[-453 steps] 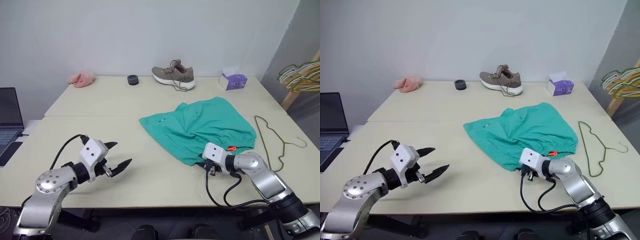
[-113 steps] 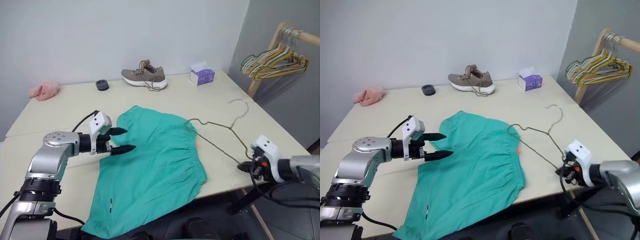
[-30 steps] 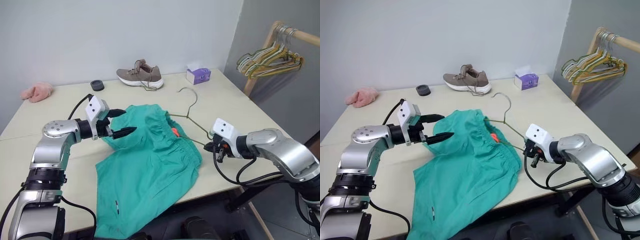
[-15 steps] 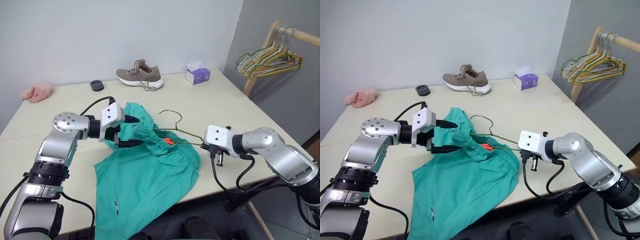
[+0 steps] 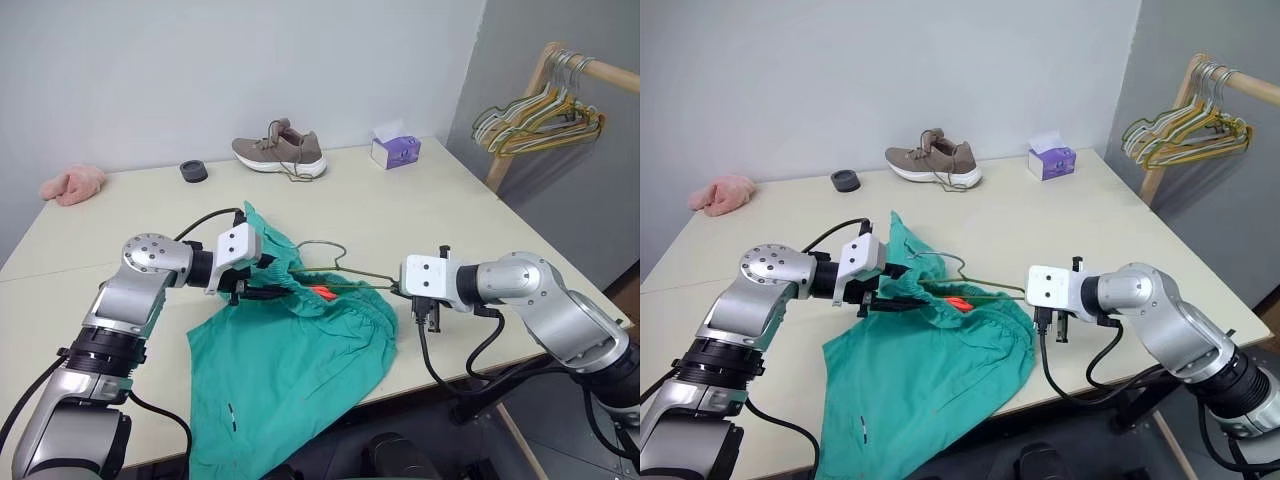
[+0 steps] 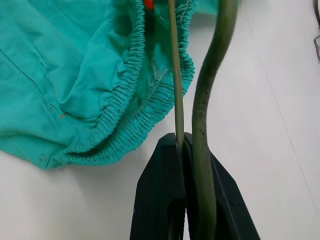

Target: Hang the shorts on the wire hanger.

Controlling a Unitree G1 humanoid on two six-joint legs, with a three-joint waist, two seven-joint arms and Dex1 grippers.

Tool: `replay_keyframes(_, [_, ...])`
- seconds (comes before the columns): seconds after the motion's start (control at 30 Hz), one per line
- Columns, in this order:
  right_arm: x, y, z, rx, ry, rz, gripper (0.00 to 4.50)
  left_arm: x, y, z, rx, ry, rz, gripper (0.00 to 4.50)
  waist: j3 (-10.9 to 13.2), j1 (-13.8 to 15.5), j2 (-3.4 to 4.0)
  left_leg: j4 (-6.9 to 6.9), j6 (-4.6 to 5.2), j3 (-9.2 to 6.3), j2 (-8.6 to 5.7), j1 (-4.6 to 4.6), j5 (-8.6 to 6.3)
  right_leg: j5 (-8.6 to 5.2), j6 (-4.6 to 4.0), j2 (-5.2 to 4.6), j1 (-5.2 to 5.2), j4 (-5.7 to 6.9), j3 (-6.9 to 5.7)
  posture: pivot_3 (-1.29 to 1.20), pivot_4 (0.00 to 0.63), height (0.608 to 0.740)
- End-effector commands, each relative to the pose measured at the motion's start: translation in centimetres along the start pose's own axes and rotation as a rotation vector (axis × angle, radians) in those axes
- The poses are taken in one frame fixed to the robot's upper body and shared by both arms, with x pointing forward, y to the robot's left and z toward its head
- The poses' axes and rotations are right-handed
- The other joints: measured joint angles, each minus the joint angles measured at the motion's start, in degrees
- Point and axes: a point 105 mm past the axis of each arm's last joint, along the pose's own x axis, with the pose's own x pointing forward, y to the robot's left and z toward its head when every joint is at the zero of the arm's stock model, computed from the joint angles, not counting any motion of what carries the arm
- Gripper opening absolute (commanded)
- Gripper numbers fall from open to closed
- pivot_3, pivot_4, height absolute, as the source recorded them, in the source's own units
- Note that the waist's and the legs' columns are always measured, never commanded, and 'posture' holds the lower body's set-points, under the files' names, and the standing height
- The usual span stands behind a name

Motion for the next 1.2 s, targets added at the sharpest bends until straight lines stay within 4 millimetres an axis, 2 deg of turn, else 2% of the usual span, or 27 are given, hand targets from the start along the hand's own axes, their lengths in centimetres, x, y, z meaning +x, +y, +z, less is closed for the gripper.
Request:
replay_keyframes(0.03, [-0.7, -0.8, 1.9, -0.087, -0.056, -0.041, 0.0, 0.1, -0.2, 0.8, 0.035, -0.014, -0.015, 1.12, 0.0, 0.0, 0.0, 0.0, 0.0, 0.0, 0.0, 0.0, 0.0, 0.0, 0.0, 0.0, 0.0, 0.0, 0.0, -0.26, 0.0, 0.74])
replay_keyframes(0.17, [-0.5, -0.6, 2.4, -0.113, -0.085, -0.033, 0.0, 0.1, -0.4, 0.8, 0.028, -0.014, -0.021, 0.01, 0.0, 0.0, 0.0, 0.0, 0.0, 0.0, 0.0, 0.0, 0.0, 0.0, 0.0, 0.0, 0.0, 0.0, 0.0, -0.26, 0.0, 0.74])
replay_keyframes(0.27, [-0.5, 0.0, 2.2, -0.138, -0.089, 0.009, 0.0, 0.1, -0.6, 0.7, 0.02, -0.009, -0.03, 0.01, 0.0, 0.0, 0.0, 0.0, 0.0, 0.0, 0.0, 0.0, 0.0, 0.0, 0.0, 0.0, 0.0, 0.0, 0.0, -0.26, 0.0, 0.74])
replay_keyframes(0.33, [-0.9, 0.2, 1.4, -0.13, -0.075, 0.038, 0.0, 0.0, -0.7, 0.5, 0.014, -0.002, -0.035, 0.01, 0.0, 0.0, 0.0, 0.0, 0.0, -0.01, 0.0, 0.0, 0.0, 0.0, 0.0, 0.0, 0.01, 0.0, -0.01, -0.26, 0.0, 0.74])
replay_keyframes(0.4, [-1.4, 0.0, 0.2, -0.129, -0.048, 0.04, 0.52, -0.1, -0.8, 0.3, 0.007, 0.008, -0.037, 0.0, 0.0, 0.0, 0.0, 0.01, 0.0, 0.0, 0.0, 0.0, 0.0, 0.0, 0.0, -0.01, 0.01, 0.0, 0.0, -0.25, 0.0, 0.74])
replay_keyframes(0.53, [-3.5, 0.0, -4.1, -0.112, 0.099, 0.086, 1.67, -0.4, -1.2, -0.1, -0.008, 0.024, -0.044, 0.0, 0.0, 0.2, 0.0, 0.03, 0.0, 0.01, -0.01, 0.01, 0.0, 0.0, 0.0, -0.01, 0.04, 0.0, -0.01, -0.25, 0.0, 0.74])
replay_keyframes(0.6, [-4.9, 0.6, -6.5, -0.069, 0.182, 0.118, 2.33, -0.5, -1.2, -0.2, -0.013, 0.026, -0.04, 0.0, 0.0, 0.2, 0.0, 0.03, 0.0, 0.02, -0.03, 0.01, 0.0, 0.0, 0.0, -0.02, 0.04, -0.01, -0.01, -0.25, 0.0, 0.74])
replay_keyframes(0.67, [-5.5, 1.5, -7.4, 0.033, 0.171, 0.132, 2.96, -0.5, -1.2, -0.3, -0.021, 0.026, -0.035, 0.0, 0.0, 0.3, -0.03, 0.02, 0.0, 0.02, -0.02, 0.02, 0.0, 0.0, -0.01, -0.02, 0.04, -0.01, -0.02, -0.25, 0.0, 0.74])
replay_keyframes(0.8, [-3.8, 3.0, -5.5, 0.348, -0.007, 0.072, 4.31, -0.7, -1.0, -0.3, -0.033, 0.016, -0.01, 0.0, 0.0, -0.4, -0.06, 0.01, 0.0, 0.01, 0.08, 0.09, 0.0, 0.0, -0.01, 0.08, 0.07, 0.09, 0.0, -0.25, 0.0, 0.74])
replay_keyframes(1.0, [-0.3, 3.7, -3.2, 0.684, -0.148, -0.043, 4.31, -1.1, 0.2, 0.9, -0.068, -0.051, 0.05, 0.0, 0.0, -0.3, -0.04, 0.02, 0.0, -0.07, 0.07, 0.04, 0.0, -0.01, -0.03, 0.09, 0.04, 0.11, -0.02, -0.25, 0.0, 0.74])
replay_keyframes(1.2, [2.2, 5.0, -1.9, 0.835, -0.181, -0.002, 4.31, -1.4, 0.7, 1.3, -0.087, -0.075, 0.081, 0.0, 0.0, 0.3, -0.05, 0.04, 0.0, -0.05, -0.03, 0.03, 0.0, -0.01, -0.02, -0.01, 0.05, 0.08, 0.0, -0.24, 0.0, 0.74])
